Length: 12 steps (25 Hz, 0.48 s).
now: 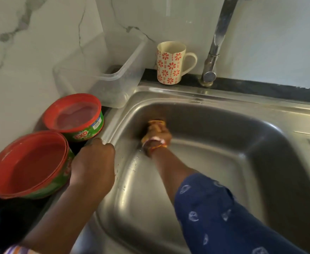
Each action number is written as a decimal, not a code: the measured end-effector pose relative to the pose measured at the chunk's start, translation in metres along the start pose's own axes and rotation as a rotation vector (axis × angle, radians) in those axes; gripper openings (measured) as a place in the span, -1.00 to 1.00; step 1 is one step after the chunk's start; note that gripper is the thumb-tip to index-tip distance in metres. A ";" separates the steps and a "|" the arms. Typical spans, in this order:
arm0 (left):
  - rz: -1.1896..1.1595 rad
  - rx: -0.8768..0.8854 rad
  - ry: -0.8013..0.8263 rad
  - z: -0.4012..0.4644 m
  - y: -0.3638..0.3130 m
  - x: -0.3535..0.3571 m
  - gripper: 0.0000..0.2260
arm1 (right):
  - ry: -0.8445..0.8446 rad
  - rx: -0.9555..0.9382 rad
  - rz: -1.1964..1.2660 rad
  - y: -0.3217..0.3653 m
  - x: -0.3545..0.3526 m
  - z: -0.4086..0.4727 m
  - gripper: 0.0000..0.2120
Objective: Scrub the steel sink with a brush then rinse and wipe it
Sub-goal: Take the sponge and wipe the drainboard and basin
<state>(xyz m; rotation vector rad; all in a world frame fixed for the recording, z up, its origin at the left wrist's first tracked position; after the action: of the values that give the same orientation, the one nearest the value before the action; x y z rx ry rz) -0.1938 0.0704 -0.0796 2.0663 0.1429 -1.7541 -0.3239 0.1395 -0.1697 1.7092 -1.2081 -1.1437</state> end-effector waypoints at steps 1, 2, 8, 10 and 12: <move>0.014 0.001 0.011 0.001 0.000 -0.001 -0.79 | 0.002 -0.064 -0.115 0.000 0.017 -0.007 -0.66; 0.027 0.004 0.018 0.001 -0.001 -0.001 -0.79 | -0.027 -0.140 -0.301 -0.026 0.025 0.009 -0.69; 0.131 0.053 0.017 0.000 -0.005 0.000 -0.82 | 0.297 -0.524 -1.106 -0.075 -0.016 0.049 -0.86; 0.167 0.059 0.011 -0.001 -0.007 -0.001 -0.81 | 0.205 -0.522 -1.418 -0.067 -0.049 0.065 -0.85; 0.197 0.059 0.003 0.000 -0.008 0.000 -0.80 | 0.181 -0.406 -1.679 -0.056 -0.095 0.061 -0.78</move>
<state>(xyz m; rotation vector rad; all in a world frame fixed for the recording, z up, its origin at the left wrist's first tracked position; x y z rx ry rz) -0.1965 0.0779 -0.0817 2.0473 -0.1095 -1.6533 -0.3797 0.2423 -0.2173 2.2534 0.8929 -1.7837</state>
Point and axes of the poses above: each hand's wrist, its own z-axis towards the middle knuckle, its own x-axis out of the palm, y = z × x, the point moved 1 cm from there along z, towards the middle knuckle, and after that the axes turned 1 degree about y, right-handed, at the moved point
